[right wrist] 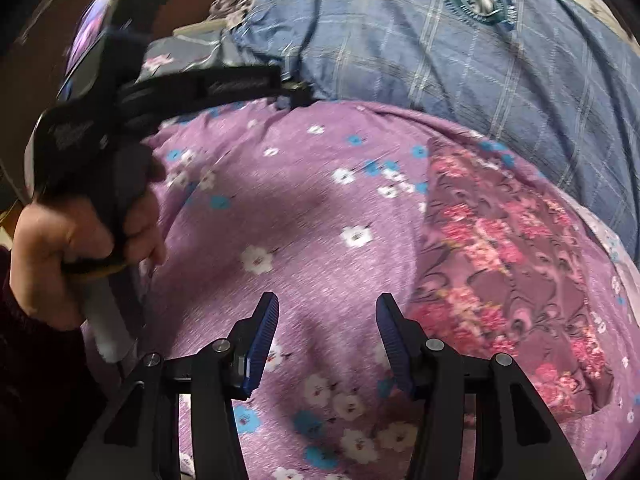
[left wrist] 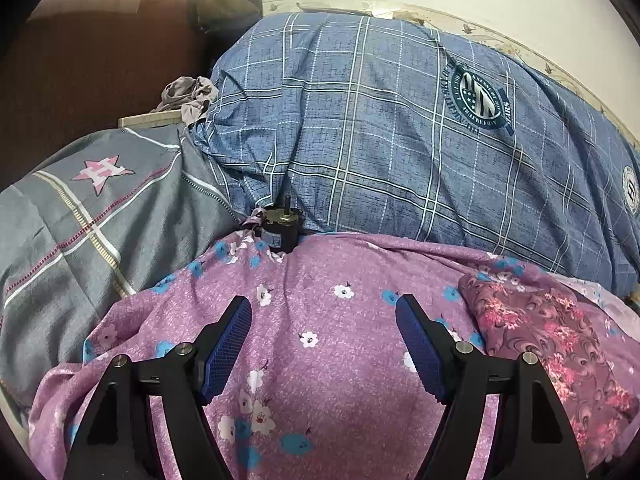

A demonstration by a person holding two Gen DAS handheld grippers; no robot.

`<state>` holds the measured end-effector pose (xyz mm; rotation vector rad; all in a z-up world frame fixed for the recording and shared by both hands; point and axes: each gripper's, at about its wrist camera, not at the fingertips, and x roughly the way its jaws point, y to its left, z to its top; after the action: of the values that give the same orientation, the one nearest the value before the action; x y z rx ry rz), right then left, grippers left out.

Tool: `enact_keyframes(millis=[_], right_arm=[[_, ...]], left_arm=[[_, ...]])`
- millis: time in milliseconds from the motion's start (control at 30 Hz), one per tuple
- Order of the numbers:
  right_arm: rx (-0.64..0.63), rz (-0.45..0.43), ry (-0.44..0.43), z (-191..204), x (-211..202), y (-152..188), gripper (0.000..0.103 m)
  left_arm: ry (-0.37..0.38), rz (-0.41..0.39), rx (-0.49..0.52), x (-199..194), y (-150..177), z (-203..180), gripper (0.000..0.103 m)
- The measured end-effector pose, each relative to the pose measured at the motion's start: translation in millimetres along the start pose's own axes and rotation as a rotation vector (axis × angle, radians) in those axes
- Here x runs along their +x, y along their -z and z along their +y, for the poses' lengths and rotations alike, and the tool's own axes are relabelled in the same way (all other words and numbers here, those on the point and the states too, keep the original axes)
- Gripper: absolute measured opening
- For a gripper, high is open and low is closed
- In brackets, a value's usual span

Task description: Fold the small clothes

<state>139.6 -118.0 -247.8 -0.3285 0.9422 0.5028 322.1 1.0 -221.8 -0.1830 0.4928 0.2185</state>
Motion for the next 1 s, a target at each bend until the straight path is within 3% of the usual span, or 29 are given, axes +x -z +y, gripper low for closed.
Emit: enact_keyframes(millis=[233,1000], right_arm=[[-0.013,0.044,-0.016,7.1,6.5,5.9,0.052],[-0.029,0.018,0.021,7.8,-0.9,5.5,0.052]], left_arm=[[-0.002,-0.006,0.008,0.8,1.4,-0.2,0.074],[0.002,-0.006,0.017,3.3,1.6,-1.8,0.074]])
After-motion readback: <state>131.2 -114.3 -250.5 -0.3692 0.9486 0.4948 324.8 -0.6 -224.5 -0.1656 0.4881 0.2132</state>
